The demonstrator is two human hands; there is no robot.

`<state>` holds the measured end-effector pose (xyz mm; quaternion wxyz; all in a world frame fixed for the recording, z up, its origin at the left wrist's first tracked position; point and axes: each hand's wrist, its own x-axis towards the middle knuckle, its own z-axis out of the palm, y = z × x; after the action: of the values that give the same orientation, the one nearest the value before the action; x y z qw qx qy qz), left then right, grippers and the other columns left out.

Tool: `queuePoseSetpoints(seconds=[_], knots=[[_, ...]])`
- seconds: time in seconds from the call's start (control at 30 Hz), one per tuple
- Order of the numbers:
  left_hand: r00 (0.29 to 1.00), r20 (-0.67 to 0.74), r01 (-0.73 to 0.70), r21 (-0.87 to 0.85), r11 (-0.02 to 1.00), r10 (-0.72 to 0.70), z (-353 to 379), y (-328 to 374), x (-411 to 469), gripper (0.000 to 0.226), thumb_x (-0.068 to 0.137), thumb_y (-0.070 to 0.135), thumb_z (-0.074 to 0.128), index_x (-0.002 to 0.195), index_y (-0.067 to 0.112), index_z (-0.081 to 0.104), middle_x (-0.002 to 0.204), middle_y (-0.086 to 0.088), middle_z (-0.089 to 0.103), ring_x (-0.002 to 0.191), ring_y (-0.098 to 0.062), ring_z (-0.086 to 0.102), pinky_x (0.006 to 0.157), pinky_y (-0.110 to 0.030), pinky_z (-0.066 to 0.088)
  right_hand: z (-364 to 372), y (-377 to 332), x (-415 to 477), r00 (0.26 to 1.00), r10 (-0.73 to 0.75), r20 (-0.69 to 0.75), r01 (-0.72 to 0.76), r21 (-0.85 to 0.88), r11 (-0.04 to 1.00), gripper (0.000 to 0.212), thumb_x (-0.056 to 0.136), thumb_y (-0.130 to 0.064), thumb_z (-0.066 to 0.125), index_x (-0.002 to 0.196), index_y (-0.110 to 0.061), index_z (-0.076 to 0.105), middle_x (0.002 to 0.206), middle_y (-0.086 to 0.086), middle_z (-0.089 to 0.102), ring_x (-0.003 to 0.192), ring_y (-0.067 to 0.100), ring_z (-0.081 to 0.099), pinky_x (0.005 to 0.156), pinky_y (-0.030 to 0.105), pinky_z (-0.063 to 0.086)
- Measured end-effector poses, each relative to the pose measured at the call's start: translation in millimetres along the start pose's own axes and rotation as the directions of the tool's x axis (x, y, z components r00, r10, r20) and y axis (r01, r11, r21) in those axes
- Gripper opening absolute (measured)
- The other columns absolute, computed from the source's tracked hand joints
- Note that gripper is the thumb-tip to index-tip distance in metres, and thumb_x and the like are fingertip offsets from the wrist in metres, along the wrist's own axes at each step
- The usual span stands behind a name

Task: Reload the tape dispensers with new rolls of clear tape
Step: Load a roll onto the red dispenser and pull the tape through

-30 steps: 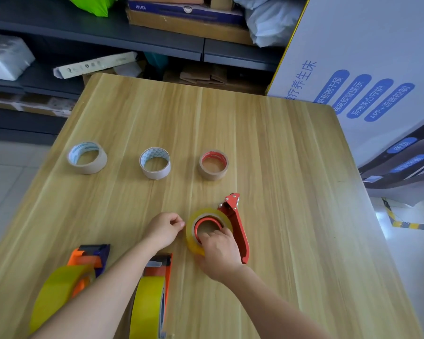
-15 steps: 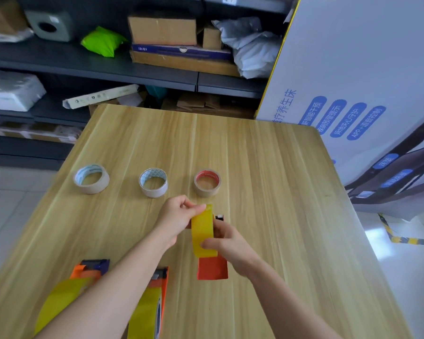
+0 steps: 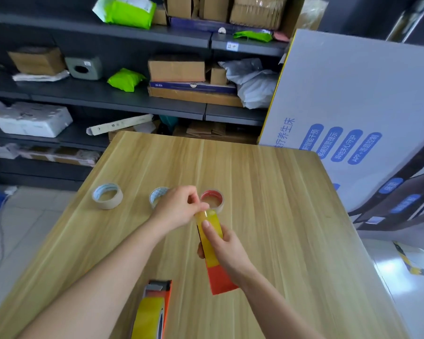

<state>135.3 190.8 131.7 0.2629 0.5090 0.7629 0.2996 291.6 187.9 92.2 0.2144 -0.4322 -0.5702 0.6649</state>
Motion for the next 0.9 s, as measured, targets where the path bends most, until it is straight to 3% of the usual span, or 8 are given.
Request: queuePoseSetpoints(seconds=[0.17, 0.37, 0.5, 0.57, 0.67, 0.77, 0.83, 0.9], knots=[[0.999, -0.04, -0.009, -0.126, 0.992, 0.004, -24, -4, 13, 0.029, 0.082, 0.028, 0.074, 0.067, 0.013, 0.055, 0.063, 0.003, 0.066, 0.053, -0.009, 0.055, 0.059, -0.027, 0.043, 5, -9, -16, 0.977, -0.211, -0.006, 0.211, 0.037, 0.977, 0.019, 0.095, -0.032, 0.06, 0.086, -0.017, 0.056, 0.073, 0.01, 0.058, 0.062, 0.018, 0.06, 0.054, 0.016, 0.047], [0.998, -0.067, -0.014, -0.193, 0.981, 0.0, -29, -8, 23, 0.03, 0.084, 0.026, 0.073, 0.066, 0.013, 0.052, 0.078, -0.006, 0.065, 0.068, -0.014, 0.052, 0.065, -0.03, 0.041, 6, -18, -19, 0.949, -0.312, -0.048, 0.315, 0.063, 0.947, 0.042, 0.075, -0.053, 0.067, 0.078, -0.012, 0.057, 0.063, 0.014, 0.056, 0.053, 0.021, 0.062, 0.05, 0.022, 0.047], [0.979, 0.183, 0.143, -0.31, 0.94, -0.088, -25, -12, 17, 0.03, 0.092, 0.03, 0.061, 0.072, 0.015, 0.045, 0.069, 0.001, 0.052, 0.062, -0.01, 0.044, 0.062, -0.026, 0.036, 6, -21, -18, 0.932, -0.358, -0.056, 0.361, 0.06, 0.931, 0.046, 0.073, -0.056, 0.066, 0.074, -0.011, 0.056, 0.061, 0.013, 0.053, 0.053, 0.025, 0.062, 0.05, 0.025, 0.047], [0.94, 0.32, 0.253, -0.429, 0.867, -0.116, -26, -13, 12, 0.028, 0.096, 0.03, 0.055, 0.074, 0.016, 0.043, 0.076, -0.001, 0.058, 0.068, -0.012, 0.052, 0.066, -0.026, 0.043, 5, -22, -19, 0.926, -0.375, -0.043, 0.377, 0.035, 0.926, 0.048, 0.074, -0.056, 0.066, 0.075, -0.009, 0.057, 0.06, 0.01, 0.053, 0.053, 0.025, 0.063, 0.05, 0.027, 0.047], [0.937, 0.339, 0.237, -0.433, 0.87, -0.087, -30, -18, 12, 0.029, 0.096, 0.029, 0.054, 0.073, 0.015, 0.044, 0.08, -0.009, 0.053, 0.077, -0.02, 0.048, 0.075, -0.028, 0.044, 3, -20, -21, 0.926, -0.377, -0.026, 0.378, 0.019, 0.926, 0.052, 0.075, -0.057, 0.065, 0.074, -0.006, 0.055, 0.06, 0.009, 0.052, 0.052, 0.025, 0.063, 0.05, 0.029, 0.048], [0.875, 0.483, 0.269, -0.414, 0.87, -0.041, -33, -22, 7, 0.038, 0.082, 0.051, 0.065, 0.084, 0.016, 0.052, 0.085, -0.007, 0.054, 0.087, -0.018, 0.05, 0.093, -0.037, 0.035, 4, -21, -25, 0.924, -0.381, -0.017, 0.381, 0.023, 0.924, 0.048, 0.076, -0.055, 0.064, 0.072, -0.009, 0.055, 0.061, 0.013, 0.05, 0.052, 0.027, 0.061, 0.049, 0.029, 0.048], [0.854, 0.52, 0.289, -0.438, 0.851, -0.023, -33, -27, 6, 0.037, 0.077, 0.052, 0.067, 0.08, 0.018, 0.051, 0.078, -0.001, 0.057, 0.08, -0.014, 0.054, 0.088, -0.037, 0.035, 5, -25, -28, 0.93, -0.368, -0.001, 0.368, 0.022, 0.929, 0.046, 0.075, -0.055, 0.065, 0.072, -0.01, 0.056, 0.062, 0.012, 0.05, 0.053, 0.027, 0.06, 0.049, 0.028, 0.049], [0.886, 0.462, 0.249, -0.427, 0.869, -0.027, -33, -28, 5, 0.032, 0.09, 0.038, 0.063, 0.07, 0.02, 0.047, 0.063, 0.009, 0.053, 0.067, -0.01, 0.045, 0.076, -0.033, 0.032, 3, -28, -29, 0.947, -0.319, 0.047, 0.318, 0.023, 0.948, 0.048, 0.074, -0.056, 0.066, 0.076, -0.009, 0.057, 0.064, 0.011, 0.053, 0.054, 0.025, 0.062, 0.051, 0.029, 0.05]])
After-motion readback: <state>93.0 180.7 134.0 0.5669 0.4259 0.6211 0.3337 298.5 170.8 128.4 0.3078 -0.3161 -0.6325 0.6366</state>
